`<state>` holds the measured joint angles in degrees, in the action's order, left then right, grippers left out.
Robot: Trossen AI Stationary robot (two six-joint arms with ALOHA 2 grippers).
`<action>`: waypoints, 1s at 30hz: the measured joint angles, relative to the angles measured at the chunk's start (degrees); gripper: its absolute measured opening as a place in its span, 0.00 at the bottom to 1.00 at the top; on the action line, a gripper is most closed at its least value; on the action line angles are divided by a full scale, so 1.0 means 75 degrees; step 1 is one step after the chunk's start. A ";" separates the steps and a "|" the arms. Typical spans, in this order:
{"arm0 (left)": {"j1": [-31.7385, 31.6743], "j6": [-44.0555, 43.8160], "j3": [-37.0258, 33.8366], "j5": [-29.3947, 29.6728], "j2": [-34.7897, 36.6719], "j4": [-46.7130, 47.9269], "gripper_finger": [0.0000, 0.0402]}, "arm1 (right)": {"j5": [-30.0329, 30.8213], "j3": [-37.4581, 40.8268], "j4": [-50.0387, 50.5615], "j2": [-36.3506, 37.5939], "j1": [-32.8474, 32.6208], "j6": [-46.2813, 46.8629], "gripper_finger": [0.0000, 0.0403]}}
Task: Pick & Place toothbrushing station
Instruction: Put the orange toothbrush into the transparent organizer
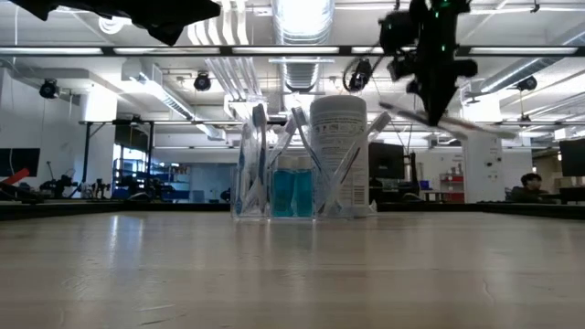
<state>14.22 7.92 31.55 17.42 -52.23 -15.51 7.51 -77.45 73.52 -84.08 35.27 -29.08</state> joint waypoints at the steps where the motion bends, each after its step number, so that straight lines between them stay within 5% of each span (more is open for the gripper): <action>1: 0.0000 -0.0012 0.0000 0.0001 0.0003 0.0000 0.03 | 0.0001 -0.0140 0.0151 0.0030 -0.0262 0.0116 0.06; 17: 0.0000 -0.0149 0.0032 0.0147 0.0446 -0.0112 0.03 | 0.0002 -0.0688 0.0519 -0.0180 -0.6197 0.2779 0.06; 30: 0.0000 -0.0835 0.0041 0.0150 0.0458 -0.0023 0.02 | 0.0590 -0.0656 0.0025 -0.3499 -0.8032 0.3767 0.06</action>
<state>14.22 1.66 31.86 18.55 -48.80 -15.68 11.94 -82.37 73.71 -110.32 -24.97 -0.83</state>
